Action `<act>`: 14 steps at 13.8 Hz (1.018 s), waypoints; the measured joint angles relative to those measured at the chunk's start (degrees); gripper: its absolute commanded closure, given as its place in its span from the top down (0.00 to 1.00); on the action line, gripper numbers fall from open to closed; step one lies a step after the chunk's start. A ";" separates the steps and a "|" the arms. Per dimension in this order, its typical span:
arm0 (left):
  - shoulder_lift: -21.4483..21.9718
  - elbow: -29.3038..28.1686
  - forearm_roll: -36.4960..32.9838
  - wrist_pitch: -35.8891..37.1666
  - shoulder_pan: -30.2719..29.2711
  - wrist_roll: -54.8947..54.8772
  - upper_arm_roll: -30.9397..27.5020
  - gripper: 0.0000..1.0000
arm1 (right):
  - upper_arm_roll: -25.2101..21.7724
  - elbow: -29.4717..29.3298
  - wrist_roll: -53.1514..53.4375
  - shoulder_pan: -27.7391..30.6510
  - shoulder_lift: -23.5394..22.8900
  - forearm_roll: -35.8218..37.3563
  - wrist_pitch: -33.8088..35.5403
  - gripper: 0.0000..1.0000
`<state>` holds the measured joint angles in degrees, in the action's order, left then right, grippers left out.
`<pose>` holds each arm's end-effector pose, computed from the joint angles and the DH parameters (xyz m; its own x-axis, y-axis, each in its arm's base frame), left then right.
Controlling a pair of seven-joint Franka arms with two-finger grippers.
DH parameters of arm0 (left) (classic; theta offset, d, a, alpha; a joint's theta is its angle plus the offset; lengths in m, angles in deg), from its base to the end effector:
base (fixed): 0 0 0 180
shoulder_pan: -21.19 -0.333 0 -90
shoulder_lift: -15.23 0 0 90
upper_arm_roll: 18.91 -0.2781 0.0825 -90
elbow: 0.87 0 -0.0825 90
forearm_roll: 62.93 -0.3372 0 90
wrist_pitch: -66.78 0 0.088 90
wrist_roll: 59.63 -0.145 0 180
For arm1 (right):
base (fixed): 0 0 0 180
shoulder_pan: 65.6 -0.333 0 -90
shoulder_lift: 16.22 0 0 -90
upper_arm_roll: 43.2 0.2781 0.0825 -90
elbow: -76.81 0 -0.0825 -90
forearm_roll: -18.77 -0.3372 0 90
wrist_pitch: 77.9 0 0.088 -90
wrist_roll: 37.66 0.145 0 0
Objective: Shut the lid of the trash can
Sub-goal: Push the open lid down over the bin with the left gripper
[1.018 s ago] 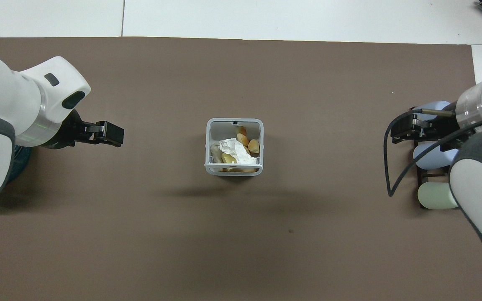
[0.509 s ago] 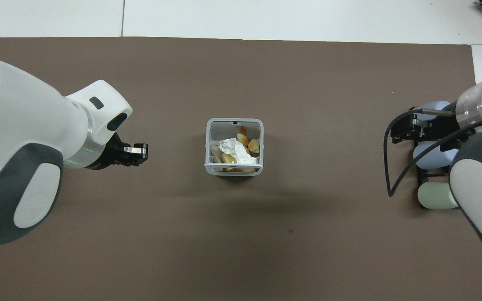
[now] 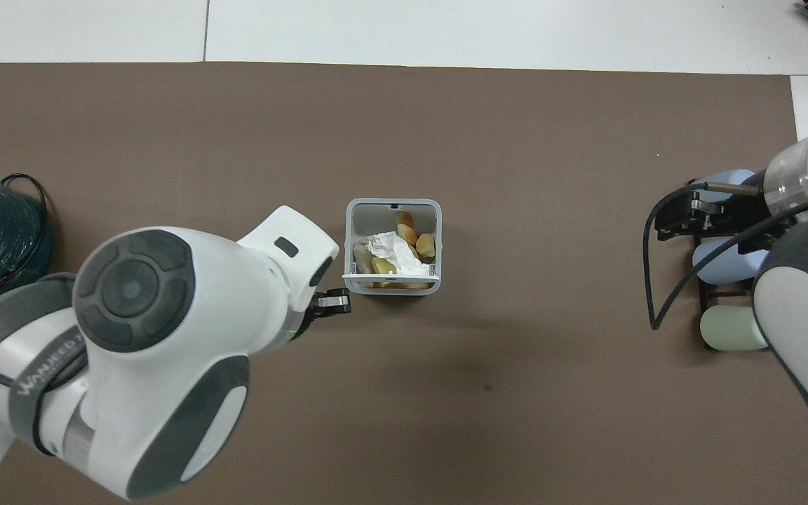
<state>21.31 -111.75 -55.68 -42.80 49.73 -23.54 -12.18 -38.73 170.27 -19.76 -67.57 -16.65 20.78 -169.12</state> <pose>0.3994 -0.3008 0.4750 0.9986 0.0520 0.0005 0.0514 -0.9894 0.1361 0.5051 0.0519 0.5211 0.9797 -0.1978 -0.0337 -0.1961 -0.9794 0.0471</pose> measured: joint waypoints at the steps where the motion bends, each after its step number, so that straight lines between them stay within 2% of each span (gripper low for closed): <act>1: 0.17 -0.14 0.01 -0.16 1.67 1.73 0.01 0.00 | 0.00 0.00 0.00 0.00 0.00 0.00 0.00 1.00; 3: 0.31 -1.33 0.01 -2.37 4.44 4.88 0.00 0.00 | 0.00 0.00 0.00 0.00 0.00 0.00 0.00 1.00; 6: 0.05 -4.44 0.01 -9.69 6.68 8.11 -0.03 0.00 | 0.00 0.00 0.00 0.00 0.00 0.00 0.00 1.00; 14: -2.06 -5.39 0.01 -17.22 7.25 9.46 -0.12 0.00 | 0.00 0.00 0.00 0.00 0.00 0.00 0.00 1.00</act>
<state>19.25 -117.14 -55.67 -60.02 56.98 -14.09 -12.30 -38.73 170.27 -19.76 -67.57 -16.65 20.78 -169.12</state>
